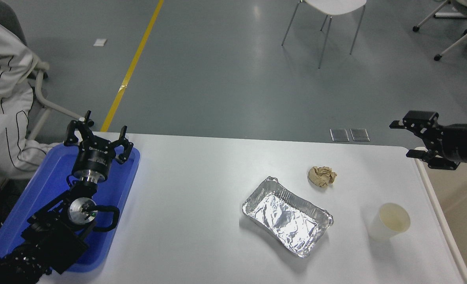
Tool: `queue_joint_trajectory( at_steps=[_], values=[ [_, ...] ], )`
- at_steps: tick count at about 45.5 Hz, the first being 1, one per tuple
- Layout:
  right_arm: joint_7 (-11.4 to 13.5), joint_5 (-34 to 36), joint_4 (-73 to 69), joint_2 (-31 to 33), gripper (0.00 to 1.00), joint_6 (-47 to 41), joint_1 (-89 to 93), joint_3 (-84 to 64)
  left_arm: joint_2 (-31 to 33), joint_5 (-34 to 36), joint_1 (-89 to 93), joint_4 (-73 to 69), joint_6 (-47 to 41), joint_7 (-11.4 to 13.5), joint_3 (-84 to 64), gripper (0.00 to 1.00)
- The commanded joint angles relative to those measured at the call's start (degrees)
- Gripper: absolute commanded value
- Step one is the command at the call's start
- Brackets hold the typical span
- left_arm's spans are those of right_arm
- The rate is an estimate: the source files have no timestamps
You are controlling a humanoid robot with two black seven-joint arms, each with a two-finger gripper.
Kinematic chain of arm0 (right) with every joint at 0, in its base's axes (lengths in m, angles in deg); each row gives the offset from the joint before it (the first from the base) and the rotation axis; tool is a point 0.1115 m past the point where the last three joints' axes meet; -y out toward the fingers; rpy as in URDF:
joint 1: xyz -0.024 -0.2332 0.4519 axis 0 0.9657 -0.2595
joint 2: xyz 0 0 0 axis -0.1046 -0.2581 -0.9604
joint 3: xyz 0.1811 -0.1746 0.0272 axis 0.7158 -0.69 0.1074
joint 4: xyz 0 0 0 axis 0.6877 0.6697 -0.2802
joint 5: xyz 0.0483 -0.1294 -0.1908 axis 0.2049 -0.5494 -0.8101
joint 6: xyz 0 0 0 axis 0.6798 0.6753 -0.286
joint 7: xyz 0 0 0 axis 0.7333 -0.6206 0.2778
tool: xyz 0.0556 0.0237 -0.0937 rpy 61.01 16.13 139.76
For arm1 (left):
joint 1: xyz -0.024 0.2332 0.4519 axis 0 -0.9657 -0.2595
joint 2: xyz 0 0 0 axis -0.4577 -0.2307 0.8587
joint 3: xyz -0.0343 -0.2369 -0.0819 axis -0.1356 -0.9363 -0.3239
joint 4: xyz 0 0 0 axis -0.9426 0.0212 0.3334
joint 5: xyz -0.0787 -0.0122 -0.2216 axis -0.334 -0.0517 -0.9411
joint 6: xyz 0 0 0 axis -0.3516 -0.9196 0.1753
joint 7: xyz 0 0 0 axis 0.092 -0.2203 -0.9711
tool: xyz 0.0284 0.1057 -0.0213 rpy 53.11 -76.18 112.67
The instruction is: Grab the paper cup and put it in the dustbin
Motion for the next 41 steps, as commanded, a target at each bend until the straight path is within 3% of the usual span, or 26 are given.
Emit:
queue_joint_trajectory(
  at_steps=[1,7,14,19,41],
  values=[
    [0.6,-3.8,-1.8,-6.7,1.0,-6.2,-9.1,-12.2,0.0,0.0,0.0,0.0,-0.1,0.0,0.0,1.0],
    [2.6,-9.9,-4.5,-8.5,1.0,-6.4,-13.7,-13.4,-0.1,0.0,0.0,0.0,-0.1,0.0,0.0,1.0],
    [14.0,-13.0,-6.4,-11.7,1.0,-10.6,-17.7,-13.8,0.0,0.0,0.0,0.0,-0.1,0.0,0.0,1.0],
    [18.1,-13.2,-6.4,-13.0,1.0,-10.6,-20.0,-14.0,-0.1,0.0,0.0,0.0,-0.1,0.0,0.0,1.0],
    [19.4,-15.8,-14.1,-16.0,1.0,-10.6,-26.2,-14.2,0.0,0.0,0.0,0.0,0.0,0.0,0.0,1.0]
  ],
)
